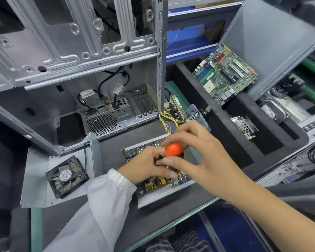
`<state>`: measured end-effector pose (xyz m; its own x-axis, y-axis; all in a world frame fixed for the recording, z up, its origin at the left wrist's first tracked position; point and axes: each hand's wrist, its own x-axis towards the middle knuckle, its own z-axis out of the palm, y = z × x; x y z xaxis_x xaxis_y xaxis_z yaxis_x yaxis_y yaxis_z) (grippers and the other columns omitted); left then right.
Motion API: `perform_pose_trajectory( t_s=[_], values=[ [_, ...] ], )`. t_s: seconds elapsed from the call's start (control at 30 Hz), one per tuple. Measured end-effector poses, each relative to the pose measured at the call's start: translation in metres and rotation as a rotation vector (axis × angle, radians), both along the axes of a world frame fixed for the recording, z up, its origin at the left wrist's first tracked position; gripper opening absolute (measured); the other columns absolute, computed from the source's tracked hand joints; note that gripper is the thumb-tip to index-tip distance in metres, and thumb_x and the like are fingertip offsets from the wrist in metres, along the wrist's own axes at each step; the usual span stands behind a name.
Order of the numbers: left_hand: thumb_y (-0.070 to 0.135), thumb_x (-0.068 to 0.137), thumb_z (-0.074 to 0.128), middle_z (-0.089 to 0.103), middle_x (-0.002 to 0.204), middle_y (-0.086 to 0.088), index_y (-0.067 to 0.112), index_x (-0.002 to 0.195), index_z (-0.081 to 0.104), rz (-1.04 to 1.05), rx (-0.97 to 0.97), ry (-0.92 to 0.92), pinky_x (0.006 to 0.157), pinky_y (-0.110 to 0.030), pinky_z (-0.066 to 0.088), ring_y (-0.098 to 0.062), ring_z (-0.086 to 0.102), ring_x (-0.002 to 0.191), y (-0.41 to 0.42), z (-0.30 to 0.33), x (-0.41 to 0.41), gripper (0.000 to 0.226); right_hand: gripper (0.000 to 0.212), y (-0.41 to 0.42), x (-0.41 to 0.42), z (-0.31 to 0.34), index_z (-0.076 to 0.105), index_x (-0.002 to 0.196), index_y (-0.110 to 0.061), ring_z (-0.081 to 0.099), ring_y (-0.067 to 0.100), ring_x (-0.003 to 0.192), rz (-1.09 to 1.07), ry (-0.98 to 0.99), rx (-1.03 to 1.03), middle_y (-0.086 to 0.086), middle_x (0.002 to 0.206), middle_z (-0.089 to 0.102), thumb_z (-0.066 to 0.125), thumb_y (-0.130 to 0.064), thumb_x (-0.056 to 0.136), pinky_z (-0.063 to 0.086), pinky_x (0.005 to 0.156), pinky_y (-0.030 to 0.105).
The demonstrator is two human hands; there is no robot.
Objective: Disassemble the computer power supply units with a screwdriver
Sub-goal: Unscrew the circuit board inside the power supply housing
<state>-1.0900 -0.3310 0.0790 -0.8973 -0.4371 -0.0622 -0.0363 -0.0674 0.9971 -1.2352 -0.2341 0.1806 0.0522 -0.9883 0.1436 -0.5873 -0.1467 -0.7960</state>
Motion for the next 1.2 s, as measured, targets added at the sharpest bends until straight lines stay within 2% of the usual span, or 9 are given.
perform_pose_trajectory(
  t_s=[0.27,0.47,0.67,0.77,0.87,0.93,1.0,1.1,1.2],
  values=[
    [0.016,0.078,0.075,0.018,0.066,0.004,0.034,0.086,0.073,-0.02,0.091,0.017,0.058,-0.027,0.026,-0.019,0.02,0.06,0.0,-0.001,0.002,0.02,0.022,0.008,-0.01,0.003,0.059,0.117,-0.016,0.054,0.01,0.106,0.057,0.073,0.004,-0.007,0.109,0.057,0.053,-0.01,0.096,0.042,0.09,0.026],
    [0.017,0.068,0.082,0.047,0.075,-0.012,0.018,0.078,0.07,0.024,0.079,-0.026,0.07,-0.038,0.033,-0.026,0.039,0.074,0.004,-0.004,-0.005,0.016,0.018,0.009,-0.004,0.0,0.067,0.1,-0.022,0.052,0.011,0.1,-0.045,0.016,-0.016,-0.004,0.102,0.051,0.072,-0.026,0.084,0.04,0.087,0.017],
    [0.021,0.077,0.077,0.033,0.067,-0.002,0.01,0.087,0.068,-0.042,0.109,-0.005,0.064,-0.024,0.034,-0.018,0.033,0.066,0.001,-0.005,-0.001,0.017,0.032,0.01,-0.008,0.002,0.059,0.119,-0.021,0.053,0.009,0.108,0.015,0.052,-0.04,-0.009,0.11,0.059,0.063,-0.009,0.091,0.042,0.091,0.025],
    [0.022,0.074,0.08,0.041,0.072,-0.01,0.018,0.078,0.07,-0.019,0.061,-0.02,0.068,-0.029,0.033,-0.023,0.038,0.071,0.001,-0.003,-0.002,0.011,0.023,0.01,-0.008,0.002,0.062,0.114,-0.019,0.051,0.009,0.108,0.049,0.067,-0.021,-0.011,0.109,0.057,0.061,-0.014,0.092,0.041,0.092,0.024],
    [0.002,0.074,0.077,0.06,0.069,0.013,0.033,0.073,0.07,-0.039,0.003,0.013,0.066,-0.017,0.045,-0.005,0.055,0.068,0.003,-0.001,-0.005,0.032,0.023,0.007,-0.004,0.001,0.066,0.106,-0.024,0.05,0.007,0.099,-0.031,0.028,-0.005,-0.008,0.103,0.049,0.072,-0.028,0.084,0.041,0.087,0.017],
    [0.001,0.075,0.077,0.062,0.072,0.01,0.033,0.078,0.069,-0.057,0.061,0.026,0.07,-0.026,0.047,-0.013,0.057,0.072,0.004,-0.001,-0.007,0.033,0.027,0.005,-0.003,0.001,0.064,0.108,-0.026,0.051,0.007,0.096,-0.071,0.029,-0.011,-0.006,0.1,0.049,0.073,-0.026,0.083,0.042,0.084,0.017],
    [0.01,0.073,0.08,0.049,0.072,-0.009,0.03,0.083,0.069,-0.034,0.111,0.033,0.069,-0.039,0.036,-0.025,0.043,0.073,0.004,-0.002,-0.006,0.025,0.029,0.006,-0.004,0.002,0.061,0.114,-0.025,0.053,0.007,0.1,-0.063,0.048,-0.024,-0.005,0.104,0.053,0.069,-0.018,0.087,0.043,0.086,0.021],
    [0.019,0.078,0.076,0.025,0.066,0.004,0.026,0.089,0.07,0.005,0.133,0.042,0.06,-0.025,0.03,-0.016,0.027,0.06,0.003,-0.006,0.0,0.015,0.029,0.008,-0.008,0.002,0.056,0.12,-0.02,0.053,0.007,0.109,-0.01,0.07,-0.003,-0.008,0.113,0.056,0.057,-0.008,0.094,0.042,0.091,0.024],
    [0.018,0.077,0.077,0.025,0.063,-0.008,0.024,0.089,0.074,0.059,0.131,0.04,0.059,-0.027,0.033,-0.028,0.026,0.06,0.002,-0.006,0.002,0.014,0.021,0.007,-0.006,0.002,0.06,0.115,-0.019,0.053,0.007,0.108,0.002,0.063,0.005,-0.009,0.112,0.056,0.057,-0.016,0.094,0.043,0.09,0.023]
  ],
)
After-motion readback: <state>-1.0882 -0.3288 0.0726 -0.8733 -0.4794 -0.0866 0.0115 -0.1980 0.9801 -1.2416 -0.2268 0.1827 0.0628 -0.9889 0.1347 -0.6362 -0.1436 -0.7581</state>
